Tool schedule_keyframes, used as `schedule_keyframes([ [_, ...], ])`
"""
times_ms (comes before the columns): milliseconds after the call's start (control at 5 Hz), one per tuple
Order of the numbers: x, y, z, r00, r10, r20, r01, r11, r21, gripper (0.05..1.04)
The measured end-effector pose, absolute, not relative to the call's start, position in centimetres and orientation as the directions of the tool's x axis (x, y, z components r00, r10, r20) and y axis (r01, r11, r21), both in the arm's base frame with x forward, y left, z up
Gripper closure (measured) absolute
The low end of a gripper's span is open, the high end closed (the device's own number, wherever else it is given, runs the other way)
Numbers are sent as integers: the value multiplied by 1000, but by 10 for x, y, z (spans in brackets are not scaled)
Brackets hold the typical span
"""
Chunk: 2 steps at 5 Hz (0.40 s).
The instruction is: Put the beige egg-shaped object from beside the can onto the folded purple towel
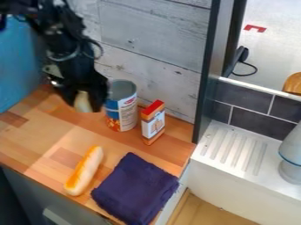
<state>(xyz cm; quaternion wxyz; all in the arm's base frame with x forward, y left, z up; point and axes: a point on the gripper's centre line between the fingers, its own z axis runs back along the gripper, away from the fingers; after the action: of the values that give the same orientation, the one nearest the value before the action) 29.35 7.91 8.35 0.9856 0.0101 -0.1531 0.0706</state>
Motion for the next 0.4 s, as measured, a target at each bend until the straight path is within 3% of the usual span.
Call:
schedule_keyframes([
  [400, 282, 25, 31, 980, 7, 199, -11, 1000, 19, 273],
])
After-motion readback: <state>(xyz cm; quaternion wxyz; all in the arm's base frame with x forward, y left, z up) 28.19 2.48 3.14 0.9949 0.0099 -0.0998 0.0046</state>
